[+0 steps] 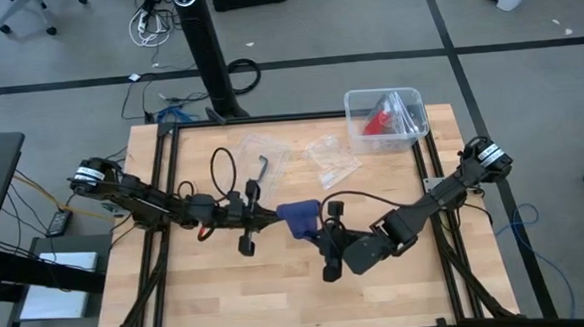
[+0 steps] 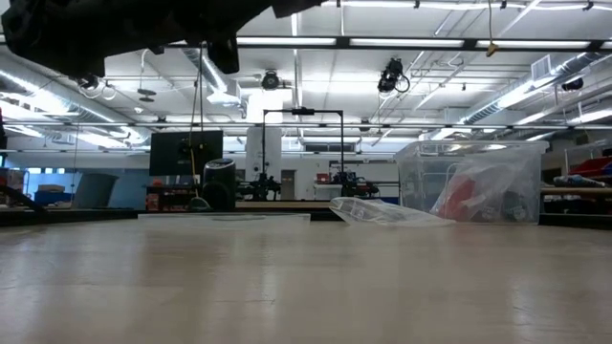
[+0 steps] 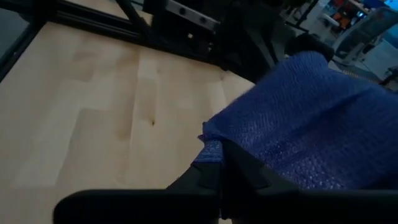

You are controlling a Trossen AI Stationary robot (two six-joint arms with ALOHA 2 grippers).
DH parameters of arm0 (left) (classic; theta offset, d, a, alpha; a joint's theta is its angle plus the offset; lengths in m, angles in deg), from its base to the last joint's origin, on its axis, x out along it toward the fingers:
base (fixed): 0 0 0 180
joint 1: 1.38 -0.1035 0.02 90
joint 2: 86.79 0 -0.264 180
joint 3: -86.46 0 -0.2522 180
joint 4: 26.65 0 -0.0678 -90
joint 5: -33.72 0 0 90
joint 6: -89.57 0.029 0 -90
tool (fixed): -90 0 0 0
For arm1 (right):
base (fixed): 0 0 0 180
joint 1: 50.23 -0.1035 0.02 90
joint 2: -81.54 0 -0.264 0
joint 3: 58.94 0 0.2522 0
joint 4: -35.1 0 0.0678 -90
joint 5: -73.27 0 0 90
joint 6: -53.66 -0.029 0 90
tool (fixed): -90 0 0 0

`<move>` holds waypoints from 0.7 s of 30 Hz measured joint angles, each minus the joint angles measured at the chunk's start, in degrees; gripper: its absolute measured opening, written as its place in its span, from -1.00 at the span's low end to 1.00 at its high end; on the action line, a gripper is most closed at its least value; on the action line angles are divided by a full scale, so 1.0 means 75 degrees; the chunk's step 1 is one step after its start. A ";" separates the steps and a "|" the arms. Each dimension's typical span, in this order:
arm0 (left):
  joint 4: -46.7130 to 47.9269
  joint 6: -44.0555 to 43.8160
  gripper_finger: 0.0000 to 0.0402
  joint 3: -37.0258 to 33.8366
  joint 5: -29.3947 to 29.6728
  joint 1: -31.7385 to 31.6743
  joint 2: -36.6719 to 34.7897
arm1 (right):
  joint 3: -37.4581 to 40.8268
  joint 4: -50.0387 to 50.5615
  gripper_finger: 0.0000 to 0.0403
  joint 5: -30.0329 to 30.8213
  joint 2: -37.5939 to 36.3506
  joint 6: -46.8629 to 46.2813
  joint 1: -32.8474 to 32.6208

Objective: Roll bandage
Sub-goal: Roll the blue bandage

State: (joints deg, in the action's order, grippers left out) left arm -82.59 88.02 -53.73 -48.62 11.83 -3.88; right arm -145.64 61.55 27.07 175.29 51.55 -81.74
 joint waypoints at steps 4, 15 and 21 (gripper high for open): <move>0.0004 0.0164 -1.00 0.0118 -0.0188 0.0000 -0.0003 | 0.0000 -0.0003 -0.76 -0.0015 -0.0003 -0.0358 0.0083; 0.0094 0.0409 -1.00 0.0185 -0.0294 0.0003 -0.0003 | 0.0000 -0.0029 -0.45 -0.0051 -0.0029 -0.1854 -0.0312; 0.0119 0.0610 -1.00 0.0186 -0.0318 0.0006 -0.0003 | 0.0000 -0.0022 -0.41 -0.0035 -0.0029 -0.2270 -0.0580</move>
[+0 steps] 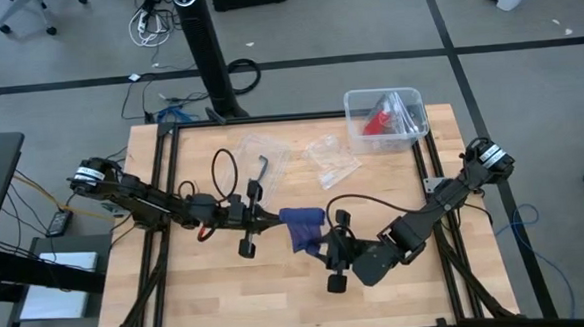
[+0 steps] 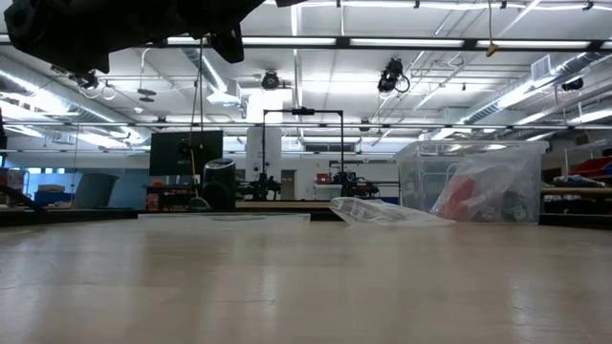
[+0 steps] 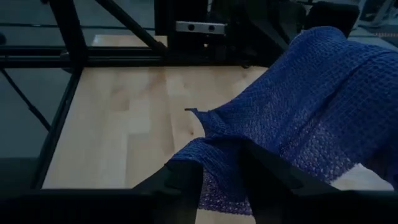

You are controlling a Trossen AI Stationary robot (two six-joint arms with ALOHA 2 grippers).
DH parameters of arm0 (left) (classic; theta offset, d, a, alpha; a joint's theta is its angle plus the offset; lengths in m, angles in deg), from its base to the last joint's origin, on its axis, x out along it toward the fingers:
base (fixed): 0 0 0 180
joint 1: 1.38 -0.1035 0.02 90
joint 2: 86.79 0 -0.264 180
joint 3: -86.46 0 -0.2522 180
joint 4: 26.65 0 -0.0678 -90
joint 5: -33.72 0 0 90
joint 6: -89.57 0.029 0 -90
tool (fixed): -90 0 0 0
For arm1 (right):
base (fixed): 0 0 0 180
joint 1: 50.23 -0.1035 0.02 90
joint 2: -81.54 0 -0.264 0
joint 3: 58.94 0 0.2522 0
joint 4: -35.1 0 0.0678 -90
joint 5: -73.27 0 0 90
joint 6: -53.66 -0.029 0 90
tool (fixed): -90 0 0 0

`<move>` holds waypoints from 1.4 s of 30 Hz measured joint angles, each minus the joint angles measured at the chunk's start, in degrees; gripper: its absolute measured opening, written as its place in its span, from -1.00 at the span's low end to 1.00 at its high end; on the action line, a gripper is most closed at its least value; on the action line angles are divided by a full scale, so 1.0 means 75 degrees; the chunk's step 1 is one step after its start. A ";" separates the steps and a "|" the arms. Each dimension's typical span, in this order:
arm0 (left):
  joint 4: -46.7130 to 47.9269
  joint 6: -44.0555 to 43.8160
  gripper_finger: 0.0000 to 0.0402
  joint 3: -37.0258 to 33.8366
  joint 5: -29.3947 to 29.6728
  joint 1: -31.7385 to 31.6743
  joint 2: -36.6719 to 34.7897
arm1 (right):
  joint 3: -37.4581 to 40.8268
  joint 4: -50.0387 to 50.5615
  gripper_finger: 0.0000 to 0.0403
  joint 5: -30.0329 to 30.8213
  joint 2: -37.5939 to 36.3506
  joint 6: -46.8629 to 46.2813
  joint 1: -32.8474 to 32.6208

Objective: Roll bandage
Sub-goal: Roll the blue bandage

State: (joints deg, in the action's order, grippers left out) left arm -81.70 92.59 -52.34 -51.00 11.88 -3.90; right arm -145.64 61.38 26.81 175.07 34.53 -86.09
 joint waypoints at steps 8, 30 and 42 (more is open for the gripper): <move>0.0035 -0.0002 -1.00 0.0006 0.0017 0.0000 -0.0003 | 0.0000 0.0060 -0.22 -0.0085 0.0000 -0.0069 -0.0048; 0.0139 0.0167 -1.00 0.0006 -0.0003 -0.0015 -0.0015 | 0.0004 0.0165 0.20 -0.0177 0.0000 0.1013 -0.0200; 0.0200 -0.0033 -1.00 0.0006 -0.0139 -0.0285 -0.0017 | 0.0009 0.0180 0.19 0.0048 0.0003 0.3217 -0.0211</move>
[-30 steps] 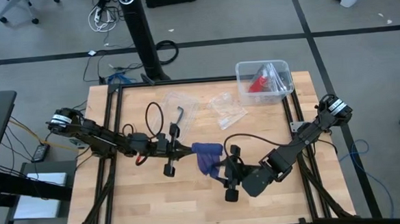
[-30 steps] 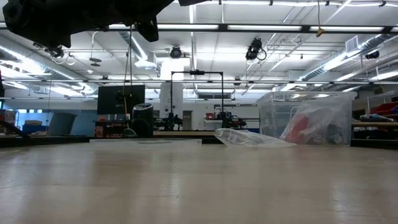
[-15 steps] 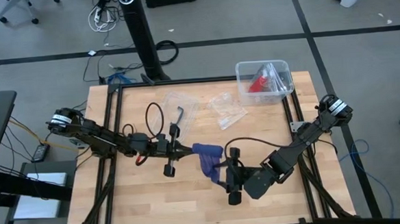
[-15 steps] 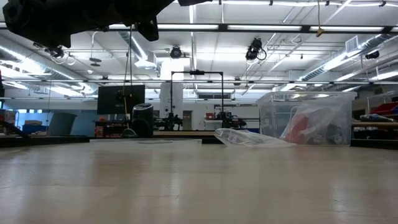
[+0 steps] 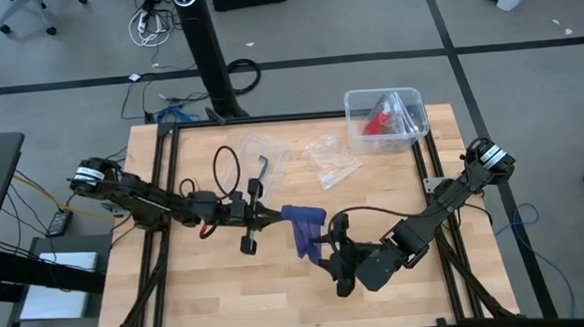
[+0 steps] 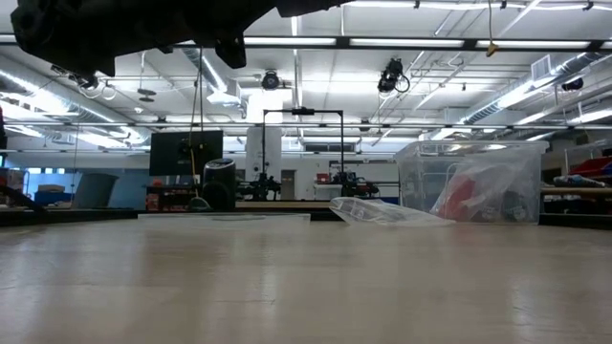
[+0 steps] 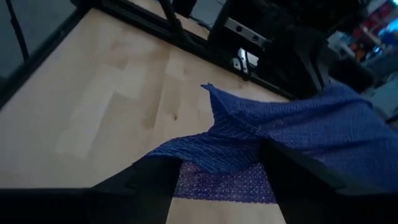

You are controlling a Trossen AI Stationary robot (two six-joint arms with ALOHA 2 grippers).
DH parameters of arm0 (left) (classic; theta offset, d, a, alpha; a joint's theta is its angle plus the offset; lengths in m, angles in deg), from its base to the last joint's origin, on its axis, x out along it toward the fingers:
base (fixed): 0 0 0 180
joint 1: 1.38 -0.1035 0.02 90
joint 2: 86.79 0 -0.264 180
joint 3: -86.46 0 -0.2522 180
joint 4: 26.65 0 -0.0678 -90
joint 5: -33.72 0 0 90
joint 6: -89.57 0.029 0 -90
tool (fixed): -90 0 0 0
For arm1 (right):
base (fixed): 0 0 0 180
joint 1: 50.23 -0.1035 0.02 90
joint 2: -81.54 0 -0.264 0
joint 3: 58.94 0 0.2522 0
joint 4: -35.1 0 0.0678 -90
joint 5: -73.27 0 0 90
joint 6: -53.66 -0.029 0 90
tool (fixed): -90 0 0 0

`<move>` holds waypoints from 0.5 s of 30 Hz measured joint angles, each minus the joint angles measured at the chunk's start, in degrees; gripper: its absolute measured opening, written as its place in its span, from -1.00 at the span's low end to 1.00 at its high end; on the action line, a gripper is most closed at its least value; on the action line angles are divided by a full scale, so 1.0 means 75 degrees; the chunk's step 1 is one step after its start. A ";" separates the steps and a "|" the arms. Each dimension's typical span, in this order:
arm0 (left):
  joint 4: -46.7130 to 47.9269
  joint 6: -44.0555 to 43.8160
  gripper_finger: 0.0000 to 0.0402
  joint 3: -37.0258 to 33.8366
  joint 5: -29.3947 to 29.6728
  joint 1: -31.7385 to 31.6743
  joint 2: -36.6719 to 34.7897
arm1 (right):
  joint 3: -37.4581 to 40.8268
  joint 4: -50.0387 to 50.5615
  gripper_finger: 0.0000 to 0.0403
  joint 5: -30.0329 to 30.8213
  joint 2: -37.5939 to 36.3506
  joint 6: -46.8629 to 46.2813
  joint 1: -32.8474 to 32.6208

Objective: Roll bandage
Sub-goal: Roll the blue bandage

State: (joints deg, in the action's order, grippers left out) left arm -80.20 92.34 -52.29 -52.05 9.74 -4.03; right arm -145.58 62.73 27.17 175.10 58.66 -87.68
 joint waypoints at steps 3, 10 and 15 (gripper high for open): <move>0.0003 -0.0144 -1.00 -0.0003 -0.0101 -0.0104 0.0000 | 0.0000 0.0003 0.18 0.0006 0.0000 0.0505 0.0003; -0.0032 -0.0497 -1.00 -0.0006 -0.0440 -0.0361 0.0000 | 0.0000 0.0075 0.16 0.0523 0.0003 0.1438 0.0003; -0.0111 -0.0661 -1.00 -0.0009 -0.0696 -0.0432 -0.0006 | 0.0003 0.0077 0.17 0.0917 0.0006 0.1938 0.0000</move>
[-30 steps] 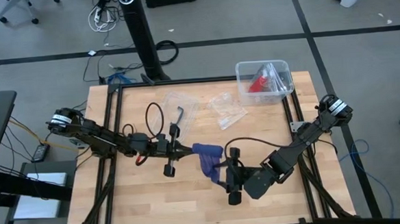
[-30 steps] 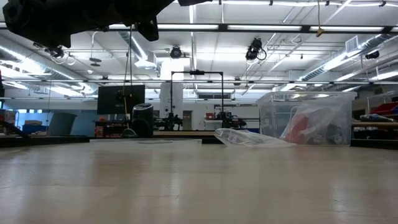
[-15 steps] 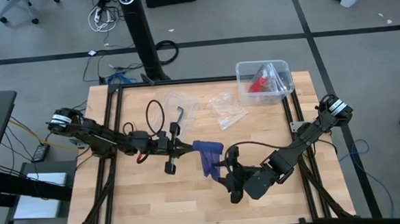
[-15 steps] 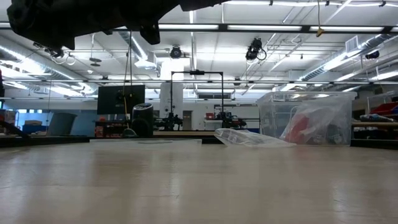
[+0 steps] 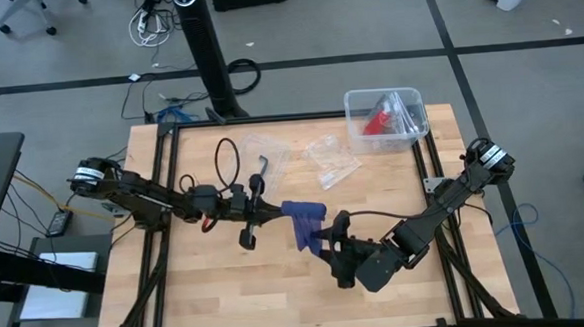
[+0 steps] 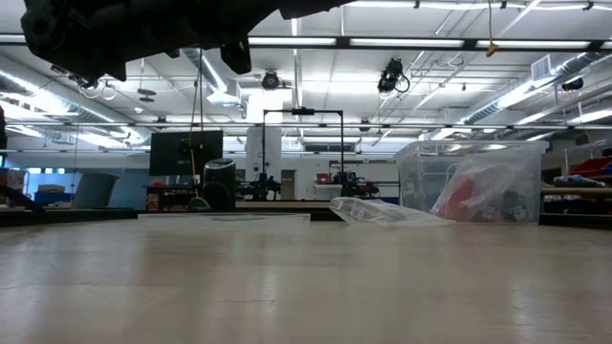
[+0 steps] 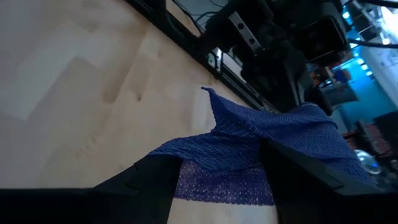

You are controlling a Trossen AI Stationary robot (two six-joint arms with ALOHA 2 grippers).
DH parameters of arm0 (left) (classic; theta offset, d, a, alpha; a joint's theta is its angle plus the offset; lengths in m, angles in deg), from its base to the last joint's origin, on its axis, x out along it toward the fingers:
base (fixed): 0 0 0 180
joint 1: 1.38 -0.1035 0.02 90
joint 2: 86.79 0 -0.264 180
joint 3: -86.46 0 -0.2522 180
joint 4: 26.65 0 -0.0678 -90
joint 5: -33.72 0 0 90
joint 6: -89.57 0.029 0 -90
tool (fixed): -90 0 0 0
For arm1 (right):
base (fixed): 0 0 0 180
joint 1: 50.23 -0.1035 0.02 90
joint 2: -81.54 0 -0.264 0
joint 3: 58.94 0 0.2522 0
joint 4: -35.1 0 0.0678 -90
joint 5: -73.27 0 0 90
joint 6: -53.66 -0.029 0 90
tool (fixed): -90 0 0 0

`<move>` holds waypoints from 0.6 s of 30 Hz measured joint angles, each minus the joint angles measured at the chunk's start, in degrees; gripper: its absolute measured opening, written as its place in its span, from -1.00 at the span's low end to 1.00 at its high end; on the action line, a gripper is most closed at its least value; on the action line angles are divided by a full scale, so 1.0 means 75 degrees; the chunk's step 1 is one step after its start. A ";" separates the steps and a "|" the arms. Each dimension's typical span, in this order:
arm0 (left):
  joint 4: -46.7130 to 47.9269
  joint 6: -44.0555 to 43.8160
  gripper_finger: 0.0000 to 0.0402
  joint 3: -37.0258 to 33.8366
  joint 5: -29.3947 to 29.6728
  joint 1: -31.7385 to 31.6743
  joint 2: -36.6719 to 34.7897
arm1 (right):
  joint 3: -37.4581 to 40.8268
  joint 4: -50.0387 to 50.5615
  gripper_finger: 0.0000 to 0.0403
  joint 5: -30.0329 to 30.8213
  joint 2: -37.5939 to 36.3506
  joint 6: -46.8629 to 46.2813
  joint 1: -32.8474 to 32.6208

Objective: Roll bandage
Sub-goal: Roll the blue bandage

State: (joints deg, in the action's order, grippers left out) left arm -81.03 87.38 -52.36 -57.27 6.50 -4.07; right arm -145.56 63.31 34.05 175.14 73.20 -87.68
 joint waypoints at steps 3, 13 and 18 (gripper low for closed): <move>0.0003 -0.0004 -1.00 0.0000 -0.0004 -0.0008 0.0000 | 0.0000 0.0002 0.16 0.0172 0.0000 0.0202 0.0000; -0.0009 -0.0371 -1.00 -0.0003 -0.0068 -0.0213 0.0000 | 0.0000 0.0360 0.18 0.0701 0.0000 0.0428 0.0003; -0.0062 -0.0549 -1.00 -0.0003 -0.0207 -0.0271 0.0000 | 0.0000 0.0398 0.18 0.1033 0.0006 0.0673 0.0050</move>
State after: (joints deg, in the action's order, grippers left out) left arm -81.49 83.26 -52.38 -58.82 4.47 -4.07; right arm -145.56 66.30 41.80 175.18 78.24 -87.30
